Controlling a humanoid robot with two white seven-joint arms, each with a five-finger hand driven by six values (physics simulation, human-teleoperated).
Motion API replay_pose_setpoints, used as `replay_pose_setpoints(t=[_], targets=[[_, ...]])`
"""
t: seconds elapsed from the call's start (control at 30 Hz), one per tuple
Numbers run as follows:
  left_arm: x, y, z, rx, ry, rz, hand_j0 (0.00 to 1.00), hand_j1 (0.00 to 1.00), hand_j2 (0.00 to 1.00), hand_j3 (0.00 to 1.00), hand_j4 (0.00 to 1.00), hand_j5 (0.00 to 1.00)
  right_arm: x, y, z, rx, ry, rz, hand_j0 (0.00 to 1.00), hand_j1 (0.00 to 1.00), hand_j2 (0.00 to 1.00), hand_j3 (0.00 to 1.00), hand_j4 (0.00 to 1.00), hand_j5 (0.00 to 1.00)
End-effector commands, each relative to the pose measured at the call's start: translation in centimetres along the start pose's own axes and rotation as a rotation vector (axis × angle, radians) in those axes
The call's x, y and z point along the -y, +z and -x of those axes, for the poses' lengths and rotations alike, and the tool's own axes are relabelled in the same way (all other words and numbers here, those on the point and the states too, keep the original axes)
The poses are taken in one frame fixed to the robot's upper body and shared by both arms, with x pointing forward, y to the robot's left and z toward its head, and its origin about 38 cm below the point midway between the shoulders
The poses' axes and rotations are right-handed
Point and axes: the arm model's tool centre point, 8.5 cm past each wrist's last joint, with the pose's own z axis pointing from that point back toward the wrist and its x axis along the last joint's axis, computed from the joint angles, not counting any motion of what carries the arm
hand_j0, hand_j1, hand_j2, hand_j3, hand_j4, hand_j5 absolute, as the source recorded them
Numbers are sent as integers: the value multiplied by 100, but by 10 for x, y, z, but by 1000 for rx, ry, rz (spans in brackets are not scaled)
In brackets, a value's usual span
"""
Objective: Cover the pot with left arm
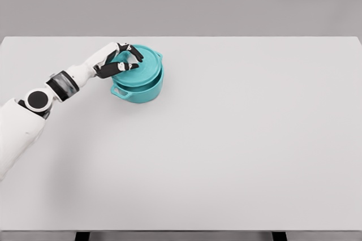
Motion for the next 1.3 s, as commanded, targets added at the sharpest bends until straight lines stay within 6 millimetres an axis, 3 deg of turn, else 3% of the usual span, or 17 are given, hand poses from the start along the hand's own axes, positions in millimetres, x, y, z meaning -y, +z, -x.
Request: replay_pose_setpoints(t=[0.0,0.33,1.27], targets=[[5,-1,2,-10,-26,27,38,38,38,38,38,38,0,0,0,0,1,0,100,100,100,100,100,100],[10,2,10,-33,-18,27,38,38,38,38,38,38,0,0,0,0,1,0,100,100,100,100,100,100],[18,6,6,4,-12,47,39,39,39,39,39,39,0,0,0,0,1,0,100,100,100,100,100,100]])
